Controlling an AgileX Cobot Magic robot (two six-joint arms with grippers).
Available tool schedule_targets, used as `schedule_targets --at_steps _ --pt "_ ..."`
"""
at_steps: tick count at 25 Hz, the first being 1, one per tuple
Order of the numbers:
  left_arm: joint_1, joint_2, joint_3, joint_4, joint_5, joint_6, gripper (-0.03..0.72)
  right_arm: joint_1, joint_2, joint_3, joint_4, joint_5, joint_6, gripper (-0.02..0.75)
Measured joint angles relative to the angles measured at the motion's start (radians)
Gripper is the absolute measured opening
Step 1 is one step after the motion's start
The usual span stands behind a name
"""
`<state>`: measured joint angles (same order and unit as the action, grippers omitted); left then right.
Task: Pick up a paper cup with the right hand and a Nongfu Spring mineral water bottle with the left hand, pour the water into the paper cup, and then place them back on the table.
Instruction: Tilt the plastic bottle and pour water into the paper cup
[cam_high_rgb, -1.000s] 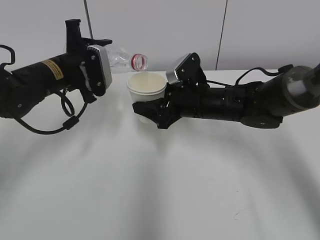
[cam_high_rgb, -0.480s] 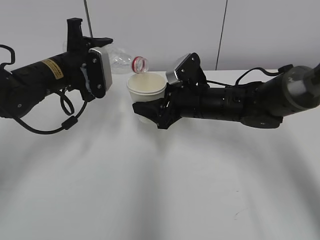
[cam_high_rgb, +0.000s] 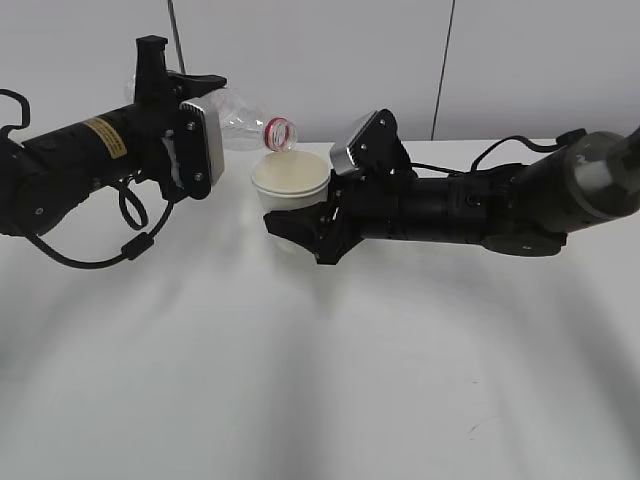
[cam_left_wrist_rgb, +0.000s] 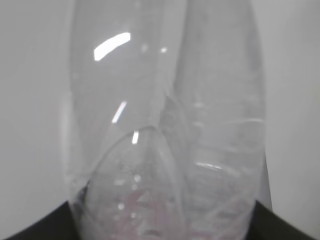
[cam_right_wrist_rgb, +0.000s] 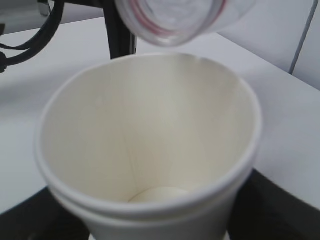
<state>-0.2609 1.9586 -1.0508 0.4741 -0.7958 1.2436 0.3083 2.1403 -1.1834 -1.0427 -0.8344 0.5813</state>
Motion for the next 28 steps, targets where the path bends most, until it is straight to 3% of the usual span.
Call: schedule_targets --at_steps 28 --pt "0.000 0.000 0.000 -0.001 -0.002 0.071 0.341 0.000 0.003 0.000 -0.012 0.000 0.038 0.511"
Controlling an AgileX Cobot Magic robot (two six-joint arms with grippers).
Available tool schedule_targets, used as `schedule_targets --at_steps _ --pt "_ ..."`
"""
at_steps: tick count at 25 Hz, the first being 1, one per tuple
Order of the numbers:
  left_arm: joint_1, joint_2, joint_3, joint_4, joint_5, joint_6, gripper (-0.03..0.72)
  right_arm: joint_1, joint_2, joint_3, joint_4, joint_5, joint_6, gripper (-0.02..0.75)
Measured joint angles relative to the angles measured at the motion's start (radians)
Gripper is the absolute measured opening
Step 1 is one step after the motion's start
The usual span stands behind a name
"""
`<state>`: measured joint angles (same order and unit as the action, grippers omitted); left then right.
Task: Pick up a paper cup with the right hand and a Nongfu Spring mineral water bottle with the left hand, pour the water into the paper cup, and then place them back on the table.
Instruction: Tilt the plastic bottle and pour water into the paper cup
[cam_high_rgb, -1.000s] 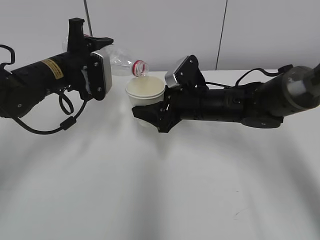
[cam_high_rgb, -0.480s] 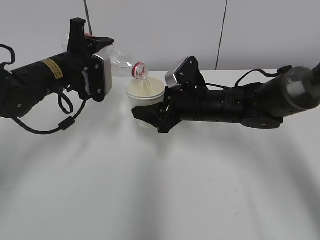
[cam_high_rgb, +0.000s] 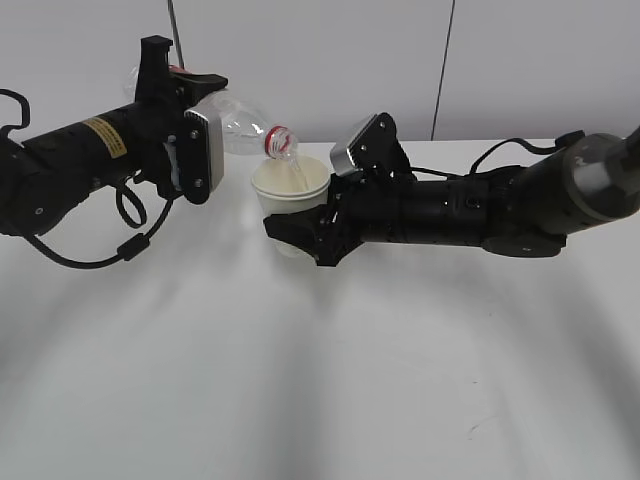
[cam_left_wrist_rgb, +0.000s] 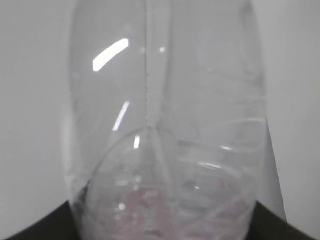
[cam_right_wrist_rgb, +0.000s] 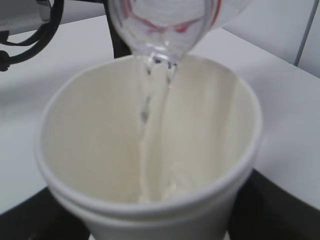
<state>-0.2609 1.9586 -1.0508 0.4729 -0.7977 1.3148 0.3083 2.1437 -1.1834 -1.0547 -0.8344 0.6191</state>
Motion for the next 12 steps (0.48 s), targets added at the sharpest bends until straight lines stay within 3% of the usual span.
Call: schedule_targets --at_steps 12 --pt "0.000 0.000 0.000 -0.028 -0.014 0.007 0.340 0.000 0.000 0.000 0.000 0.000 0.002 0.511"
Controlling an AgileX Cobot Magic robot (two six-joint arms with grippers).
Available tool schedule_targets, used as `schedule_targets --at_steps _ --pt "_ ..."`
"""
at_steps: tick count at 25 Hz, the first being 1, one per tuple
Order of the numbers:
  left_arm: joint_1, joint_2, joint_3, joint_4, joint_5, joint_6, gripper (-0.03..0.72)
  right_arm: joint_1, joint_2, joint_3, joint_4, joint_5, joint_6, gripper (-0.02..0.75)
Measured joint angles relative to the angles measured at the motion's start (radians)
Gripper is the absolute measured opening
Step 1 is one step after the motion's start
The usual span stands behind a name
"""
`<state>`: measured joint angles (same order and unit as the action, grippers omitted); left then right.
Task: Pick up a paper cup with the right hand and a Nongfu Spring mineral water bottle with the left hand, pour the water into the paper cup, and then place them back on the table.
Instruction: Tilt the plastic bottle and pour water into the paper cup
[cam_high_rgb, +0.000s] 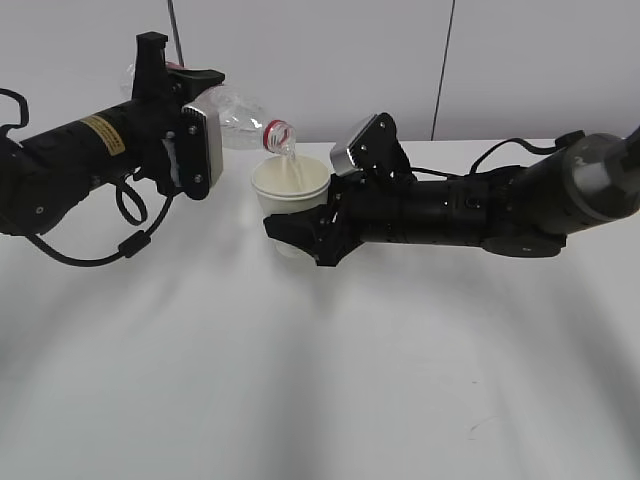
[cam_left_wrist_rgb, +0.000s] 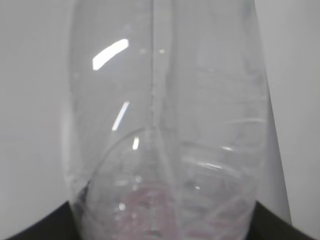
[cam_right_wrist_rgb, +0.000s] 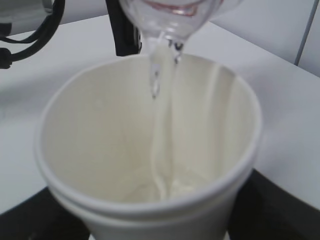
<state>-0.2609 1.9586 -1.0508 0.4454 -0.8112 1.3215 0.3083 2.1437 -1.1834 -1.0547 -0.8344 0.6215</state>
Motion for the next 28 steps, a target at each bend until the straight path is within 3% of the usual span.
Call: schedule_targets --at_steps 28 --pt "0.000 0.000 0.000 -0.015 0.000 0.027 0.340 0.000 0.000 0.000 0.000 0.002 0.002 0.511"
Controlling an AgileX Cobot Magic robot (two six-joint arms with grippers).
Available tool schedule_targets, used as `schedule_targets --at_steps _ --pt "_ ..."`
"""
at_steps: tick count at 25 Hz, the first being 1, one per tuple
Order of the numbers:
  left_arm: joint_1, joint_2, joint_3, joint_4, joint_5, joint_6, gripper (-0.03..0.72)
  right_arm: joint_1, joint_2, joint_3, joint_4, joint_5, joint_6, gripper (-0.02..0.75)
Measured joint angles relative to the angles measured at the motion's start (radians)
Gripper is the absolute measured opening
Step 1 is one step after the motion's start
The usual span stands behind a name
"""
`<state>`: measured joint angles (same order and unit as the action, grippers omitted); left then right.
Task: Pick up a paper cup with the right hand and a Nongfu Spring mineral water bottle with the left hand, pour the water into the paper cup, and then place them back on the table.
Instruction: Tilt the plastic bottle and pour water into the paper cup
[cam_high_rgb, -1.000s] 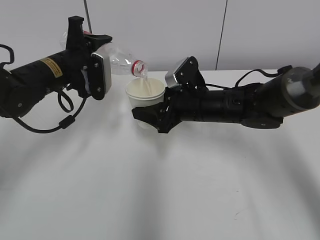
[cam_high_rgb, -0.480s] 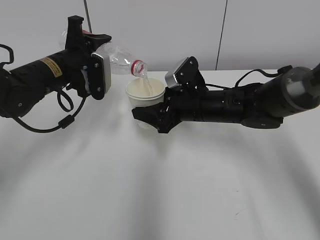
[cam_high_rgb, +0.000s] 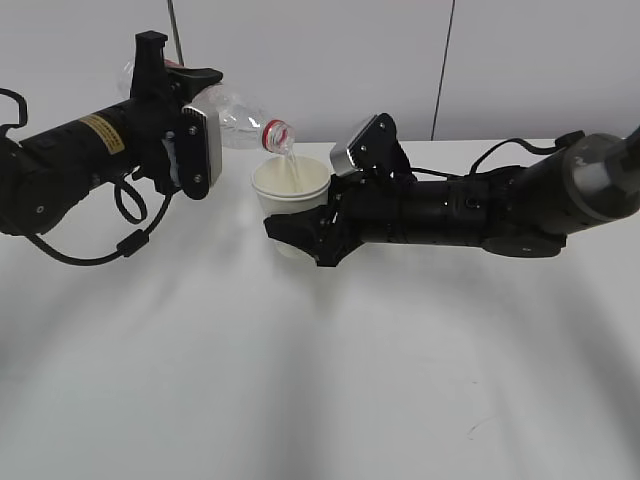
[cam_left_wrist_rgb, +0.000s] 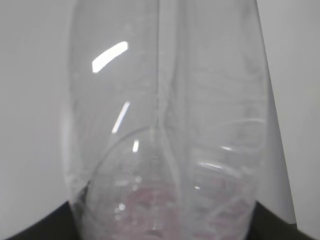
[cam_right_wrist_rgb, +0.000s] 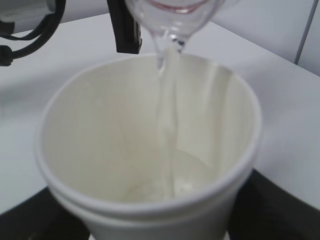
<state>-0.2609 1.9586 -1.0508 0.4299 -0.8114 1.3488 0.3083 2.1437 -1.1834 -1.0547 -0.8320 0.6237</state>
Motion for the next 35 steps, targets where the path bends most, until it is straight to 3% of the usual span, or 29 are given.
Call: schedule_targets --at_steps 35 --pt "0.000 0.000 0.000 -0.001 -0.008 0.000 0.340 0.000 0.000 0.000 -0.002 0.006 0.000 0.511"
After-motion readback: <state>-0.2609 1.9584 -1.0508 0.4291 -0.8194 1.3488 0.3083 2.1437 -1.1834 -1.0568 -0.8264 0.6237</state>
